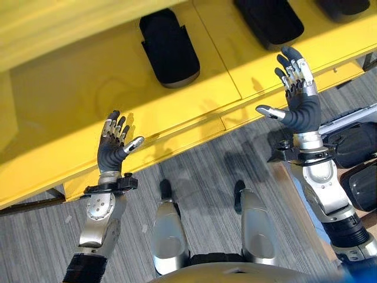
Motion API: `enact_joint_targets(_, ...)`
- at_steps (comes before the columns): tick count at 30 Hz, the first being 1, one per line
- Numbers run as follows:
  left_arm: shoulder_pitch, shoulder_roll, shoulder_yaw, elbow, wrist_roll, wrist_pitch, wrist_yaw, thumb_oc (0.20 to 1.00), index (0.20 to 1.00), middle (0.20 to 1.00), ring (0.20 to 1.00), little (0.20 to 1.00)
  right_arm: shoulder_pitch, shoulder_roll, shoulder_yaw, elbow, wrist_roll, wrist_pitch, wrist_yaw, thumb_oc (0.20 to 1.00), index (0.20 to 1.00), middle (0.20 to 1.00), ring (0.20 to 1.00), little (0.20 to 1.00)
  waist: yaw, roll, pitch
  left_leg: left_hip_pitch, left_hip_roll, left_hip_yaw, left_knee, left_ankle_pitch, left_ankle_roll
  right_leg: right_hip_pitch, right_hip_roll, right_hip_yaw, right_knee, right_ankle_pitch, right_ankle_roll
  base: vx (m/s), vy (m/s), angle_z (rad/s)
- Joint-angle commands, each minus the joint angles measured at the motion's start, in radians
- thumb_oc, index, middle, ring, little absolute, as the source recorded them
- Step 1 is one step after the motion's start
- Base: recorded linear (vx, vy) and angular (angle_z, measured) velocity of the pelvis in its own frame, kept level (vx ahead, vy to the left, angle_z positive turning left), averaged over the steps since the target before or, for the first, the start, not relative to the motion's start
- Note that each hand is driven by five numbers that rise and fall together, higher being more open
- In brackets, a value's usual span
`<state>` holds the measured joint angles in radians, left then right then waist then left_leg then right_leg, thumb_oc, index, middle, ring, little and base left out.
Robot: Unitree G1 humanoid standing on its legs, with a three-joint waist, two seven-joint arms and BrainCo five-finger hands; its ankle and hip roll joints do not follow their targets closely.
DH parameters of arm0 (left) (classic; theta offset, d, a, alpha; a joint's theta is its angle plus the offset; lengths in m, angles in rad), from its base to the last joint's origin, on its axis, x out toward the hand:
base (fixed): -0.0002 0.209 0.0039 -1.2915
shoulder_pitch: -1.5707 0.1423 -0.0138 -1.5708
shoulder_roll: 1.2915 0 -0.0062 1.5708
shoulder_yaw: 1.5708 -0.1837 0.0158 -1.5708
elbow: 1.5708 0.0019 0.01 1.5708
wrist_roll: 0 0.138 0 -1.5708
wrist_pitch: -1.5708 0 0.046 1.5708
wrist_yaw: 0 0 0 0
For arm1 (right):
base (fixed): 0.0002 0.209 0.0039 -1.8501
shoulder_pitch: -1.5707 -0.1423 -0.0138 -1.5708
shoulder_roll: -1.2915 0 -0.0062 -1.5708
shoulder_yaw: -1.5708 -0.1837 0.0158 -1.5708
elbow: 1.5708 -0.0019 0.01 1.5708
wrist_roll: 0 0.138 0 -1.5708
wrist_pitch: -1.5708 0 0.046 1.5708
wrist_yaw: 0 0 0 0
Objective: Move parts from the plastic box to the shelf.
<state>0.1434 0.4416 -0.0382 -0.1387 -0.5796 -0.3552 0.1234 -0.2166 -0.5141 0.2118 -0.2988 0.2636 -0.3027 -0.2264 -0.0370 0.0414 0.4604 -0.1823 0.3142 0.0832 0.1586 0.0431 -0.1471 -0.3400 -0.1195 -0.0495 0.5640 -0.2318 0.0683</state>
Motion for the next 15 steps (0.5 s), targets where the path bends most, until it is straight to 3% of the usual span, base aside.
enact_joint_targets(1,0.047,0.06,-0.034,-0.068,-0.01,-0.028,-0.065,1.0,1.0,1.0,1.0,1.0,0.03,-0.016,-0.036,-0.047,0.018,-0.044,0.037,1.0,1.0,1.0,1.0,1.0,0.008,-0.026,-0.139,-0.001,0.048,-0.047,-0.109,0.168,0.015,0.051,0.025,-0.045,-0.068,-0.019,-0.025,0.01,-0.134,-0.1)
enact_joint_targets(7,0.064,0.031,-0.08,-0.079,-0.049,-0.006,-0.108,1.0,1.0,1.0,1.0,1.0,0.082,-0.05,-0.041,-0.055,0.026,-0.036,0.064,1.0,1.0,1.0,1.0,1.0,0.003,-0.008,-0.187,0.035,0.081,-0.045,-0.17,0.303,-0.006,0.092,0.074,-0.049,-0.119,-0.031,-0.067,0.0,-0.151,-0.04)
enact_joint_targets(9,0.056,0.024,-0.086,-0.076,-0.035,-0.002,-0.108,1.0,1.0,1.0,1.0,1.0,0.083,-0.051,-0.031,-0.046,0.034,-0.035,0.071,1.0,1.0,1.0,1.0,1.0,0.014,-0.02,-0.191,0.021,0.06,-0.088,-0.123,0.294,0.016,0.124,0.091,-0.042,-0.186,-0.005,-0.081,0.02,-0.248,0.01)
enact_joint_targets(10,0.051,0.017,-0.093,-0.069,-0.019,0.002,-0.108,1.0,1.0,1.0,1.0,1.0,0.087,-0.048,-0.026,-0.039,0.045,-0.033,0.074,1.0,1.0,1.0,1.0,1.0,0.03,-0.038,-0.19,0.01,-0.001,-0.159,-0.079,0.277,0.036,0.16,0.1,-0.03,-0.239,0.014,-0.086,0.04,-0.162,-0.13)
enact_joint_targets(11,0.05,0.017,-0.093,-0.069,-0.019,0.002,-0.108,1.0,1.0,1.0,1.0,1.0,0.087,-0.048,-0.027,-0.039,0.045,-0.033,0.074,1.0,1.0,1.0,1.0,1.0,0.029,-0.036,-0.191,0.005,0.001,-0.162,-0.078,0.279,0.037,0.159,0.102,-0.032,-0.244,0.019,-0.086,0.05,-0.184,-0.17)
enact_joint_targets(13,0.05,0.012,-0.091,-0.058,-0.02,0.009,-0.12,1.0,1.0,1.0,1.0,1.0,0.093,-0.039,-0.024,-0.029,0.061,-0.027,0.087,1.0,1.0,1.0,1.0,1.0,0.03,-0.062,-0.196,-0.002,-0.111,-0.188,-0.008,0.142,0.072,0.2,0.106,-0.021,-0.313,0.042,-0.086,0.05,-0.14,-0.15)
enact_joint_targets(15,0.059,0.004,-0.091,-0.058,-0.012,0.008,-0.133,1.0,1.0,1.0,1.0,1.0,0.111,-0.029,-0.016,-0.021,0.091,-0.026,0.12,1.0,1.0,1.0,1.0,1.0,0.038,-0.079,-0.208,0.005,-0.275,-0.206,0.075,-0.023,0.107,0.236,0.108,0.003,-0.376,0.078,-0.074,0.08,-0.046,-0.05)
